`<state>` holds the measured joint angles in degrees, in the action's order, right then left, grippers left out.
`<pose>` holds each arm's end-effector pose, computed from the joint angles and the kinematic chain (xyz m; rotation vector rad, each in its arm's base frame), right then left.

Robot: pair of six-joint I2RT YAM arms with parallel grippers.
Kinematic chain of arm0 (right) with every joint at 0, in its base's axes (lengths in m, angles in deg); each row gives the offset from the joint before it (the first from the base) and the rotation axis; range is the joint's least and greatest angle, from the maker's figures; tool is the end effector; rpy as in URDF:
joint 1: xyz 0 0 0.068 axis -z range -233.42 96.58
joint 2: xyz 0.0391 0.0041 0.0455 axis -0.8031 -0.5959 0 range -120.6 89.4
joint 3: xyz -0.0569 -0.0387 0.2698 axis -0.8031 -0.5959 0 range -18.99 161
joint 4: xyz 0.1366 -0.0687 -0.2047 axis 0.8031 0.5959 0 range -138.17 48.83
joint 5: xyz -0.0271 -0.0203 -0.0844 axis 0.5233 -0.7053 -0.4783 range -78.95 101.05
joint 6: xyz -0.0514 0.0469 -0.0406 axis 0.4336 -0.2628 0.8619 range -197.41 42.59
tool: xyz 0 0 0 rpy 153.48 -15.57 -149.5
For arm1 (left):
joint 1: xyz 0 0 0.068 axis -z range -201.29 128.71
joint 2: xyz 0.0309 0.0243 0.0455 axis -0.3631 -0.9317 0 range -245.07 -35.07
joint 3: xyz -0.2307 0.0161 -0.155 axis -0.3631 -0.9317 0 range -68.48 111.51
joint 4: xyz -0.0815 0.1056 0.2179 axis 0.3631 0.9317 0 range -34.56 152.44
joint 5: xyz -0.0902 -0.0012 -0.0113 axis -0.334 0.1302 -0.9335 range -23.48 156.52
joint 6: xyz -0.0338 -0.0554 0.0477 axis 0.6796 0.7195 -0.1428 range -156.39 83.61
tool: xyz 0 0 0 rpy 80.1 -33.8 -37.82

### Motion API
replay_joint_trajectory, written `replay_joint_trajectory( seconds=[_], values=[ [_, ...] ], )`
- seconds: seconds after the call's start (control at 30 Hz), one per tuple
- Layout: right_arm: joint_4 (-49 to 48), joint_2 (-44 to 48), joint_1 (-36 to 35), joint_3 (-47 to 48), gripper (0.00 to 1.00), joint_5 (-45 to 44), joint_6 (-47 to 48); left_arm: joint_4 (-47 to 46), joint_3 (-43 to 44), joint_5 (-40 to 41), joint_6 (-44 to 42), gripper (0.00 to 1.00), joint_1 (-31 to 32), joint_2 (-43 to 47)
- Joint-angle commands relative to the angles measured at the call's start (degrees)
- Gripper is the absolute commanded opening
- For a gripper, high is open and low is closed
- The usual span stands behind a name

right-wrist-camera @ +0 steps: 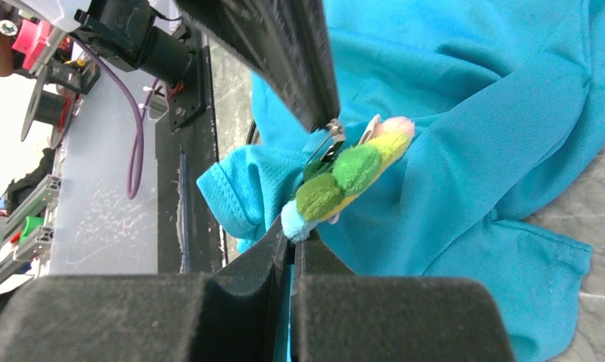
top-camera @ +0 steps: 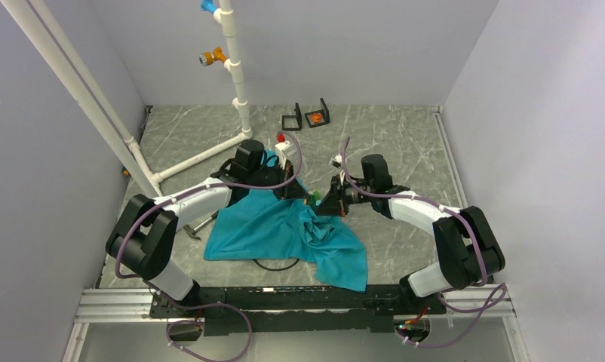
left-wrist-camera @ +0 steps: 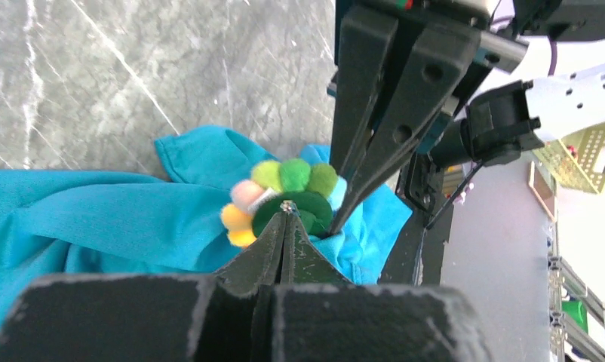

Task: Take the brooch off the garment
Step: Remove the brooch from the clothes.

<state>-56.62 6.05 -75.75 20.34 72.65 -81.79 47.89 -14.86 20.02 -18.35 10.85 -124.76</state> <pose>0.2443 0.1665 0.1965 -0.9411 1.9278 1.4333 0.2728 -0.2311 0.2332 0.7961 2.0336 -1.3569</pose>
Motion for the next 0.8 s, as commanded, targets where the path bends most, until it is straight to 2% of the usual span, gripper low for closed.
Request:
replay_joint_trajectory(
  seconds=[0.0, 0.27, 0.43, 0.5, 0.53, 0.77],
  values=[
    [1.8, 1.3, -1.3, 1.8, 0.00, 1.1, 1.7, -7.5, -0.2, 1.1, 3.1, 0.00, -0.7, 2.2],
    [2.5, 1.0, -2.2, 2.9, 0.00, 0.4, 1.6, -9.3, -1.1, -0.6, 4.3, 0.00, -1.0, 2.1],
    [2.9, 1.6, -1.7, 2.1, 0.00, -0.2, 1.8, -6.5, -2.7, -2.8, 2.2, 0.00, -2.7, 3.7],
    [2.9, 1.7, -1.6, 2.0, 0.00, -0.7, 1.9, -4.2, -3.6, -3.3, 0.8, 0.14, -3.0, 4.9],
    [2.6, 1.7, -1.6, 1.9, 0.00, -1.0, 1.8, -3.0, -4.0, -3.8, 0.0, 0.18, -3.0, 5.1],
    [1.6, 1.4, -1.6, 1.7, 0.00, -1.1, 0.9, -0.6, -5.6, -3.8, -0.9, 0.30, -2.1, 5.5]
  ],
)
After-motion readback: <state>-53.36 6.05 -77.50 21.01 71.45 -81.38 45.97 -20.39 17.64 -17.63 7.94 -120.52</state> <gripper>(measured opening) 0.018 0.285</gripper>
